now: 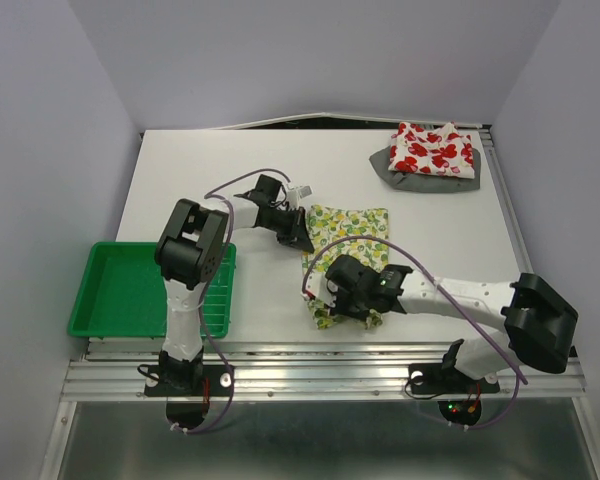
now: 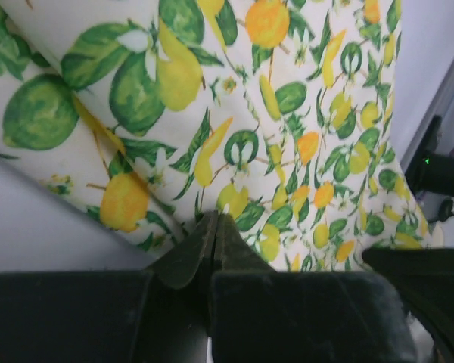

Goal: Fold and stack the skirts
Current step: Fold the skirt

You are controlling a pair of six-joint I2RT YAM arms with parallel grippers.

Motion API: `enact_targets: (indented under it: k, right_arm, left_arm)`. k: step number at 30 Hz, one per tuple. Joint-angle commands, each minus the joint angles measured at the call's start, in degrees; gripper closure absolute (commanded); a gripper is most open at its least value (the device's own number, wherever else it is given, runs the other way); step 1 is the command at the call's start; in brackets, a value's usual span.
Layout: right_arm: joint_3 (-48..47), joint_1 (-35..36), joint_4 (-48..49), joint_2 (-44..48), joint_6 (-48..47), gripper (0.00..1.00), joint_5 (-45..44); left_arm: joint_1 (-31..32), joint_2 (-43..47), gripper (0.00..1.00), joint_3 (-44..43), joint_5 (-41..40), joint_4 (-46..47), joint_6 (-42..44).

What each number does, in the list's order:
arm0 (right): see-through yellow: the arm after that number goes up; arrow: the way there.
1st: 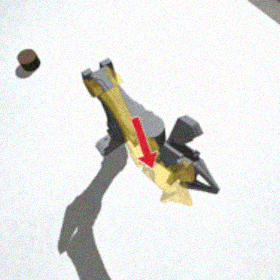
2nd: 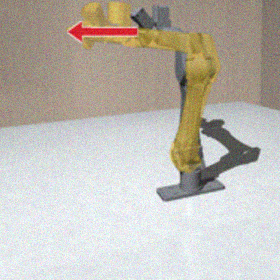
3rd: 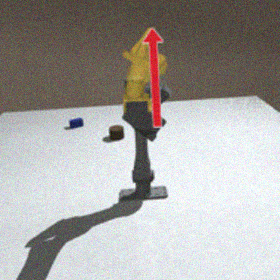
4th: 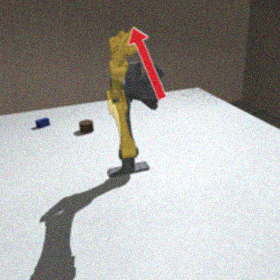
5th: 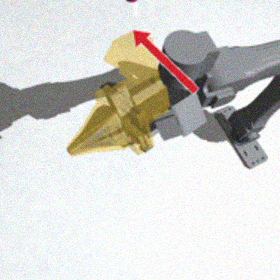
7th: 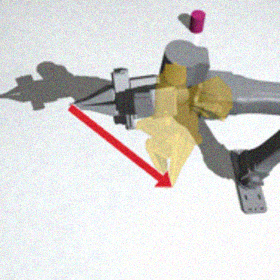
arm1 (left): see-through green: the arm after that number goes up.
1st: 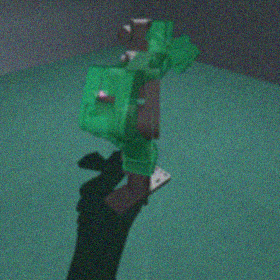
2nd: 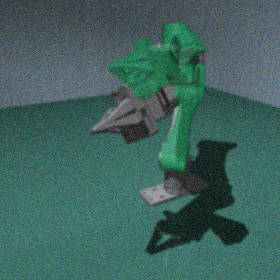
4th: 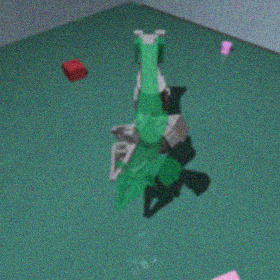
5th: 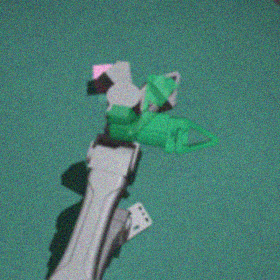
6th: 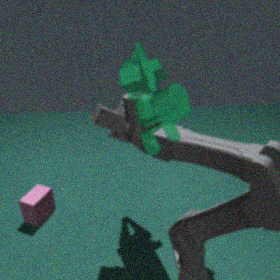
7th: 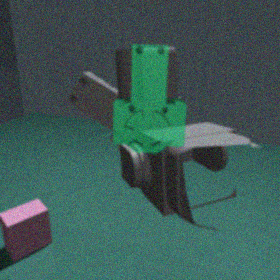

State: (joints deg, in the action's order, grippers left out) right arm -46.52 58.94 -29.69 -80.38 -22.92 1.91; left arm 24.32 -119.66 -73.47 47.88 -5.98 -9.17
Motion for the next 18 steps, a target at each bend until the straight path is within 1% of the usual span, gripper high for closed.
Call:
enact_targets:
  k: [1,5,8,10,12,13,17,18]
  right_arm:
    - [-4.0,0.1,-1.4,1.4,1.7,0.99,0.4]
    - [-7.3,0.1,-3.6,1.5,2.6,0.99,0.2]
    - [-12.2,-2.2,-6.8,1.2,2.4,0.99,1.9]
    - [-15.1,-6.2,-9.6,0.6,1.3,0.99,5.1]
    - [-20.0,-9.3,-11.6,-0.5,0.0,0.99,8.7]
    - [-21.6,-12.2,-13.7,-2.0,-1.8,0.99,9.9]
    - [-28.3,-17.9,-18.9,-6.4,-7.1,0.99,14.6]
    - [-28.3,-19.1,-18.9,-7.4,-7.9,0.99,15.5]
  left_arm:
    - [-0.1,-1.0,1.00,-1.1,-7.9,-7.4,4.2]
    - [-0.1,-1.3,1.00,-1.0,-11.8,-11.9,7.7]
    - [-0.1,-0.9,1.00,0.5,-13.5,-12.6,8.7]
    - [-0.1,-1.1,1.00,1.1,-13.6,-12.9,8.8]
    - [-0.1,-1.5,1.00,1.1,-13.0,-13.3,11.2]
    - [-0.1,-1.4,1.00,1.1,-12.6,-13.4,11.5]
    - [0.1,-0.9,1.00,0.3,-13.3,-13.5,12.4]
    - [0.1,-1.0,1.00,0.1,-13.3,-13.7,12.6]
